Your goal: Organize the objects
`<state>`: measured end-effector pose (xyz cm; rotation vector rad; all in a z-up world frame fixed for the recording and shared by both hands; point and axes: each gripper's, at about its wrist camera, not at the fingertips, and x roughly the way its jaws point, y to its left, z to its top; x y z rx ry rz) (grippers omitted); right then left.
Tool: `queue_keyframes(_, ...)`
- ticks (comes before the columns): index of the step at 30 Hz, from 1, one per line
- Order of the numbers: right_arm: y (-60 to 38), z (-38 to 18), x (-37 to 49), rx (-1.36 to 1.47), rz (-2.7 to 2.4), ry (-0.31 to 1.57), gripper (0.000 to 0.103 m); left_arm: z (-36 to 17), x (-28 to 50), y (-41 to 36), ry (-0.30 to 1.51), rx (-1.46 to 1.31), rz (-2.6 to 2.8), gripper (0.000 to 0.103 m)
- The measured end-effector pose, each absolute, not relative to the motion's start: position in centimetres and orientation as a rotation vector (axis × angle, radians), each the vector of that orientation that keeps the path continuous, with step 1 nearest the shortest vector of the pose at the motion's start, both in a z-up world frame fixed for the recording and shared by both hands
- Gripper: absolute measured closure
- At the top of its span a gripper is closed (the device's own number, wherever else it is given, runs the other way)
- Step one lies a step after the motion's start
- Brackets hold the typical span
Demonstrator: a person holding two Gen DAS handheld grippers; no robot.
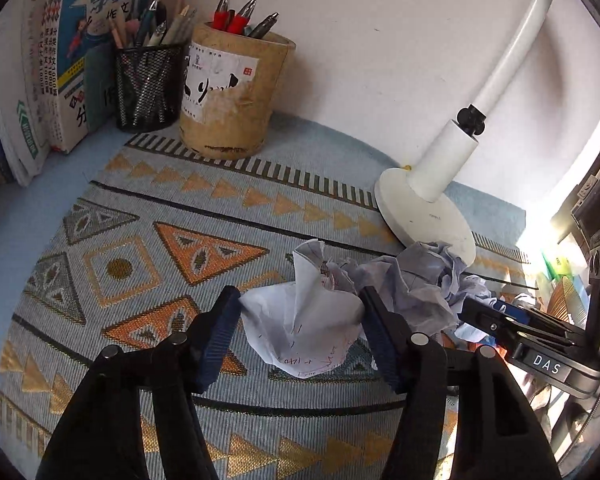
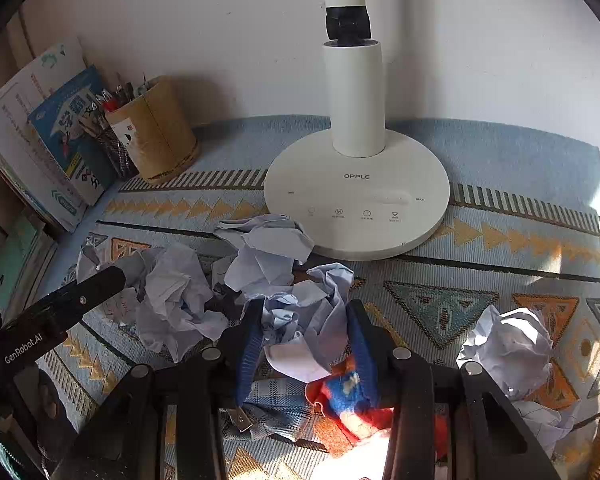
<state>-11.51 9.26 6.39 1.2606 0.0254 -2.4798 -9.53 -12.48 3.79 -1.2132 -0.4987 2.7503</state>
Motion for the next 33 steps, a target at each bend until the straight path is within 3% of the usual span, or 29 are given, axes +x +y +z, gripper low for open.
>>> queue_keyframes(8,12.6,12.8,-1.6,0.980,-2.571,-0.050,0.063,9.4,-2.8,-10.0,-0.469,-0.981,2.780,0.047)
queue_keyframes(12,15.6,10.3,4.7,0.991,-2.665,-0.020,0.062,9.7,2.0,-5.7,-0.498,-0.931,2.712,0.047)
queue_keyframes(19,19.2,5.5,7.1,1.132,-2.672,-0.003,0.062,7.0,5.6,2.5,-0.291,-0.940,2.741,0.047)
queue_keyframes(33,18.2,5.4,7.9,1.054,-2.683,0.096,0.062,4.9,5.0,3.1,-0.313,-1.023,2.735,0.044)
